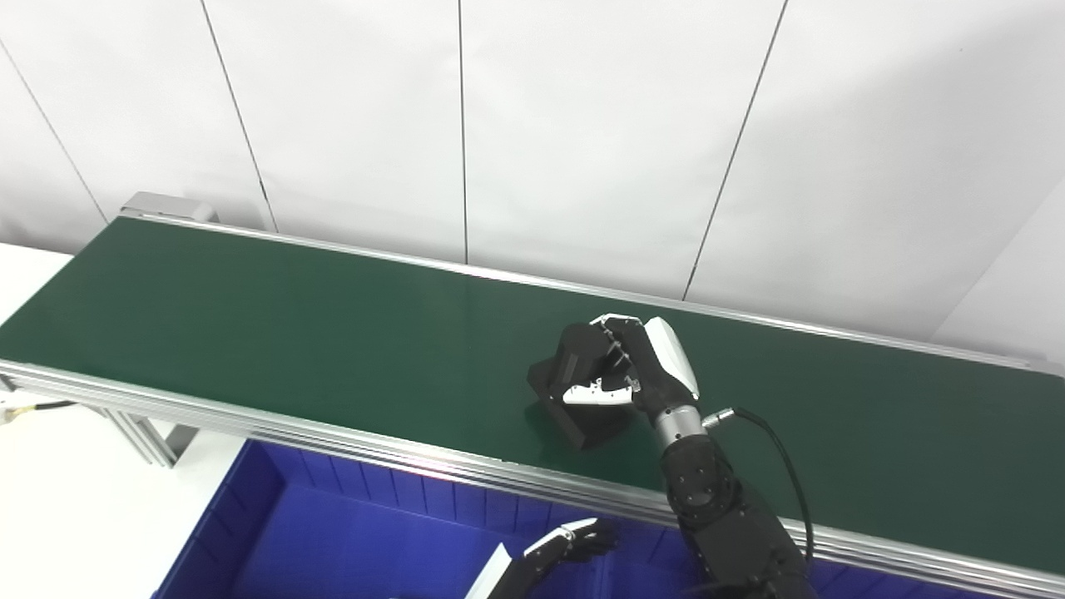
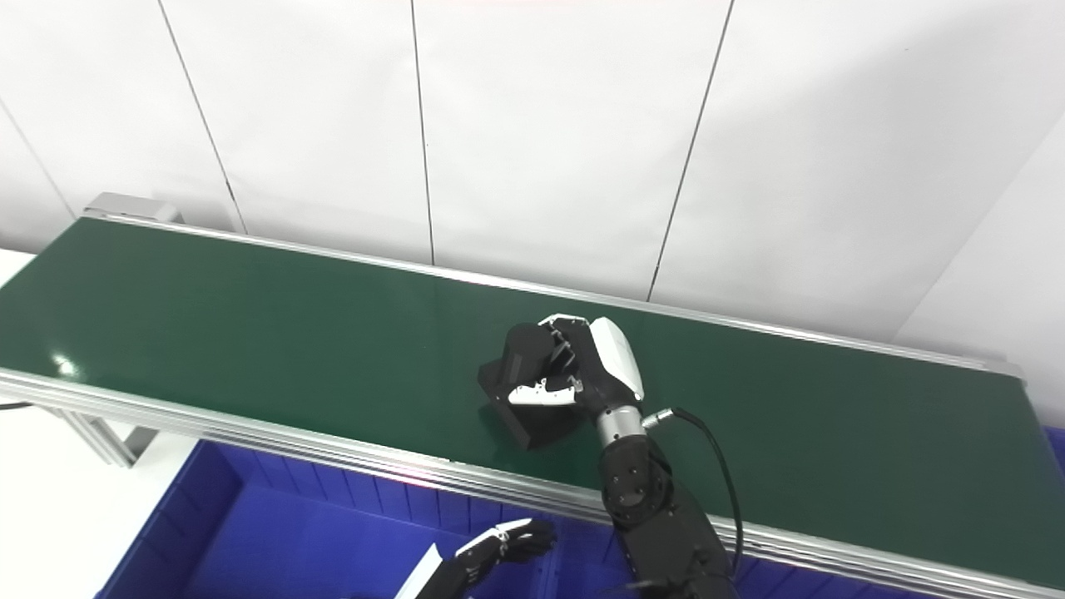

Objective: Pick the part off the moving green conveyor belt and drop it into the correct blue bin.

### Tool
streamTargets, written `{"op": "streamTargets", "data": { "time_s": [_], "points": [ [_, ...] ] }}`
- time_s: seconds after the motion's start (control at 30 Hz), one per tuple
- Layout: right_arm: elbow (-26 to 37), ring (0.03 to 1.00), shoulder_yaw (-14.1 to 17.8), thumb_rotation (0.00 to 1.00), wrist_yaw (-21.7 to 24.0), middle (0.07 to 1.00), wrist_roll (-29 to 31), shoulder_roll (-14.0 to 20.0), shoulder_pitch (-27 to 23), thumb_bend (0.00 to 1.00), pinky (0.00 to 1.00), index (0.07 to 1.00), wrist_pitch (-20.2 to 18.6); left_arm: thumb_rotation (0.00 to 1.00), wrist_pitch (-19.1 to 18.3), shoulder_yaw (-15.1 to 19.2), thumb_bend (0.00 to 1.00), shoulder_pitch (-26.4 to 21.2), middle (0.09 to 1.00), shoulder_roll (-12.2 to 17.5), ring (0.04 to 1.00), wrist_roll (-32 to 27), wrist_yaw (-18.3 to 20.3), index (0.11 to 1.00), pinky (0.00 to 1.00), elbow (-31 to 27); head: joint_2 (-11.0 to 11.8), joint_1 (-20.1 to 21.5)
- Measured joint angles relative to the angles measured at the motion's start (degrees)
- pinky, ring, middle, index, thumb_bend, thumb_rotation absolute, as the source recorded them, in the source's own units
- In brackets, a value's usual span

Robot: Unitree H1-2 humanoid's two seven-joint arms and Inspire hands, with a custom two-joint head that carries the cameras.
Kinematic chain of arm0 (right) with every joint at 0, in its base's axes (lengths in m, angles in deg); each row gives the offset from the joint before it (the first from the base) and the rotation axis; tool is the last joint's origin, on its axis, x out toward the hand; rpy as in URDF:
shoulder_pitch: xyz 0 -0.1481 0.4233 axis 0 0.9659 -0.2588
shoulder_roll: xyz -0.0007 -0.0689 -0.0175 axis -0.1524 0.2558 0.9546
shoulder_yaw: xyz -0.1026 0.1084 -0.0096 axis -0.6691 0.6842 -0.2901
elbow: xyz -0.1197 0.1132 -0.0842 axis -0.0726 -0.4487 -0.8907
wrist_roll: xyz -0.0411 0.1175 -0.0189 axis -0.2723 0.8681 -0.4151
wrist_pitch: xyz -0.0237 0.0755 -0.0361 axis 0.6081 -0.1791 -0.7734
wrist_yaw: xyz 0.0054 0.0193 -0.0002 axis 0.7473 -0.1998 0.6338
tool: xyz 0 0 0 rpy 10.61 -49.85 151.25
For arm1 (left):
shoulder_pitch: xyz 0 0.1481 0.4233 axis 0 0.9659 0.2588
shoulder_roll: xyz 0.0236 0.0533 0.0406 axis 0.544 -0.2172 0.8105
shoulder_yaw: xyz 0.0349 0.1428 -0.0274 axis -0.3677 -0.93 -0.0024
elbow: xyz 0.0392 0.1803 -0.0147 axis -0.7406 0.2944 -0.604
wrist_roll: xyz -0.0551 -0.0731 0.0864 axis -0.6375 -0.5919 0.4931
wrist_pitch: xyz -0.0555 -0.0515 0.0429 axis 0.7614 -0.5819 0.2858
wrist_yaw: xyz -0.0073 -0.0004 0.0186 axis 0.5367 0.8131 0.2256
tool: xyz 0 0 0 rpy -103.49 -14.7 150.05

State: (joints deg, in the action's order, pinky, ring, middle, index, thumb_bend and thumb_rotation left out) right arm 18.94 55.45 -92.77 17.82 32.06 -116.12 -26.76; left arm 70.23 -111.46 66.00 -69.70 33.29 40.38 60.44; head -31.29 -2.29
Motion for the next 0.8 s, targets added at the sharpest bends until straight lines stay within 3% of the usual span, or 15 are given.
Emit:
{"op": "streamTargets", "data": {
  "time_s": [0.1,0.27,0.33,0.4,0.47,0.53,0.6,0.67,0.7,0.73,0.8],
  "points": [
    [5.23,0.315,0.83,0.00,1.19,0.428,0.63,0.62,1.64,0.52,0.25,0.534,-0.34,0.87,0.00,0.46,0.95,0.04,0.811,0.33,0.821,-0.05,0.00,0.852,0.83,-0.79,-0.70,1.76],
    [13.37,0.314,1.97,0.00,2.55,0.427,1.16,1.78,3.54,0.52,0.25,0.536,-2.71,0.91,0.00,2.01,0.97,0.05,0.838,0.98,0.866,-0.84,0.77,0.881,0.84,-1.98,-5.17,9.64],
    [15.56,0.317,2.07,0.00,2.93,0.429,0.98,2.50,3.77,0.52,0.25,0.536,-3.81,0.91,0.00,3.08,0.97,0.24,0.854,1.25,0.878,-2.03,1.95,0.899,0.86,-2.44,-5.19,9.67],
    [17.50,0.325,2.13,0.00,3.73,0.433,0.89,3.62,4.15,0.52,0.26,0.536,-4.37,0.91,0.00,4.49,0.97,0.67,0.864,1.46,0.884,-3.74,4.08,0.920,0.88,-3.80,-8.24,14.13],
    [18.89,0.317,2.18,0.00,4.69,0.431,0.88,4.71,4.76,0.52,0.25,0.533,-4.41,0.92,0.01,6.12,0.94,0.93,0.874,1.22,0.895,-5.38,6.01,0.942,0.91,-4.56,-8.53,14.50],
    [19.46,0.310,2.22,0.00,4.82,0.428,0.50,5.69,5.24,0.52,0.24,0.531,-4.40,0.93,0.01,7.87,0.91,1.07,0.877,1.03,0.898,-6.70,7.74,0.945,0.91,-5.26,-11.85,18.18],
    [20.54,0.308,2.26,0.00,5.22,0.426,-0.24,6.98,6.10,0.52,0.24,0.531,-4.47,0.94,0.01,9.92,0.90,1.13,0.879,0.55,0.900,-6.84,9.46,0.946,0.90,-6.34,-11.87,18.19],
    [21.31,0.303,2.32,0.00,5.86,0.427,-0.58,7.91,6.59,0.52,0.24,0.532,-4.60,0.94,-0.01,11.56,0.88,1.16,0.863,0.07,0.878,-7.10,10.45,0.939,0.86,-7.58,-15.02,20.56],
    [21.68,0.305,2.37,0.00,6.23,0.426,-0.85,8.53,6.80,0.52,0.24,0.532,-4.90,0.94,-0.01,12.32,0.87,1.07,0.858,-0.11,0.875,-7.25,11.50,0.937,0.85,-8.55,-15.46,20.74],
    [22.30,0.308,2.51,0.00,6.72,0.425,-1.02,9.08,7.03,0.52,0.24,0.533,-5.48,0.94,-0.02,12.95,0.84,1.00,0.844,-0.24,0.865,-7.41,12.33,0.931,0.84,-9.57,-18.25,21.53],
    [24.47,0.299,3.09,0.00,8.20,0.422,-1.11,10.47,7.87,0.52,0.24,0.534,-6.98,0.94,-0.30,14.70,0.83,0.93,0.834,-0.70,0.862,-8.01,13.87,0.927,0.83,-12.40,-19.42,21.53]
  ]
}}
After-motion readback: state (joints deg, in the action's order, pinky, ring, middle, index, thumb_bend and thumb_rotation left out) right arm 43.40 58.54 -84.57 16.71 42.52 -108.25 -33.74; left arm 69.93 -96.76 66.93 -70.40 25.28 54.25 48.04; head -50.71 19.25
